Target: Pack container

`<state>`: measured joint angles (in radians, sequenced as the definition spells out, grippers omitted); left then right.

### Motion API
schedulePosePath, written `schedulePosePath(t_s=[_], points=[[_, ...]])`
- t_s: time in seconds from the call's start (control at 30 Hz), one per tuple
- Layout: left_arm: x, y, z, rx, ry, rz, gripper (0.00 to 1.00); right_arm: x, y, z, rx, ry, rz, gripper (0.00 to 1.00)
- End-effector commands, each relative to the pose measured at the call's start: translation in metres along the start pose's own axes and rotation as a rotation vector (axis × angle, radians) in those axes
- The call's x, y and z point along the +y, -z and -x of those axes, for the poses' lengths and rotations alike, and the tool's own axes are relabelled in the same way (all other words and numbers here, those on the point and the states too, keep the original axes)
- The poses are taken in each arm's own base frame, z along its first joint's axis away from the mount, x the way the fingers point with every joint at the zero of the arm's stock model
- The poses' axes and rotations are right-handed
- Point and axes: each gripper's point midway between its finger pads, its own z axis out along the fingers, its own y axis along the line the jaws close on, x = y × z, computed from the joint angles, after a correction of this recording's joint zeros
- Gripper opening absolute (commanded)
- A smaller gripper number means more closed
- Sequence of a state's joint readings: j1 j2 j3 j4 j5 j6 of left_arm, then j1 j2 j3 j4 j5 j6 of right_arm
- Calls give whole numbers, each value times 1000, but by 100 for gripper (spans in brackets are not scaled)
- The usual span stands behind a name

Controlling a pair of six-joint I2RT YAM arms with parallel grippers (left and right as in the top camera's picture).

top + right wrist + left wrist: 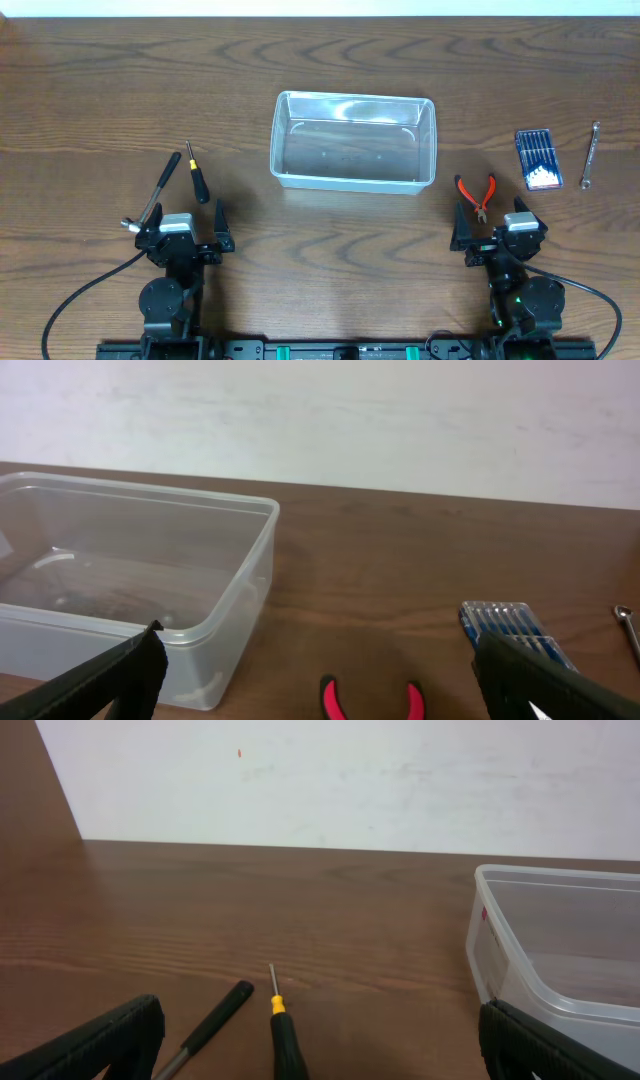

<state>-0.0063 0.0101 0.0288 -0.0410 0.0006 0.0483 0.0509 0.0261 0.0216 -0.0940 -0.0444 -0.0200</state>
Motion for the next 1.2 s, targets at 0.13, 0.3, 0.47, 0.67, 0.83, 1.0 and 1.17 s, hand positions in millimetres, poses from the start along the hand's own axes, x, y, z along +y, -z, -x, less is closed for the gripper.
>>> schedulePosePath(t_s=[0.13,0.3,0.47,0.67,0.83,1.0,1.17], points=[[3,-2,-18,49,6,12,98,0,0,-3,7,15,-2,99],[3,-2,-18,49,6,12,98,0,0,-3,7,15,-2,99],[3,-2,-18,49,6,12,98,0,0,5,-22,17,-2,99],[4,-2,-18,49,3,19,98,0,0,4,-19,-21,-3,99],[4,-2,-18,49,3,19,98,1,0,-3,9,-60,-1,99],[2,-1,-10,31,153,10,98,4,0,-2,11,-283,18,99],[-11,15,44,18,187,-66,98,16,10,35,-22,-279,96,99]])
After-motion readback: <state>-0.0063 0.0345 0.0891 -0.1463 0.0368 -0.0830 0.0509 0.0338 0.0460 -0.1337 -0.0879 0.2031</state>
